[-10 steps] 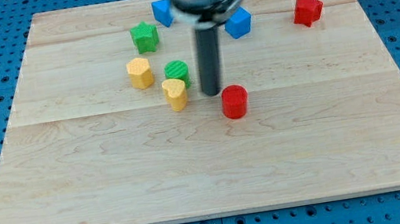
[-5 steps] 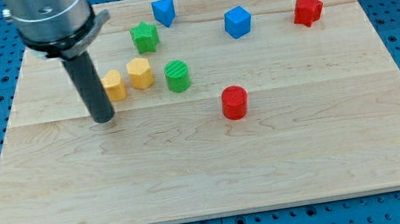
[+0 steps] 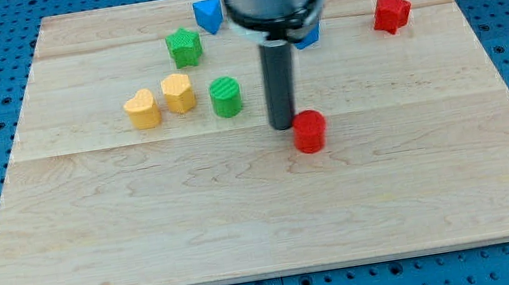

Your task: Put the green circle into the yellow blocks

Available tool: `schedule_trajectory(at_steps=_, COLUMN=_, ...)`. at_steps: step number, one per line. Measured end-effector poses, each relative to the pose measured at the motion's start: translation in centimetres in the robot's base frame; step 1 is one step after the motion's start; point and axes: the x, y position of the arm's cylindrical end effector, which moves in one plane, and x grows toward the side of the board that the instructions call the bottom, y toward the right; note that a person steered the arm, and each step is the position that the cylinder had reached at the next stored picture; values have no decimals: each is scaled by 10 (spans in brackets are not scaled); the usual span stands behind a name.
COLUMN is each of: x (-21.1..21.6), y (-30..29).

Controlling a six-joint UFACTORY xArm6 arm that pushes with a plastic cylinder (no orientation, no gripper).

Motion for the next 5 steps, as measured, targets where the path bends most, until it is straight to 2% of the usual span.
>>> schedule_trajectory(at_steps=1, x=-25, y=27)
schedule_trajectory(at_steps=2, x=-38, y=-6)
schedule_trajectory(at_steps=3, x=-72, y=-101)
schedule_trajectory(at_steps=5, x=-124, y=-152)
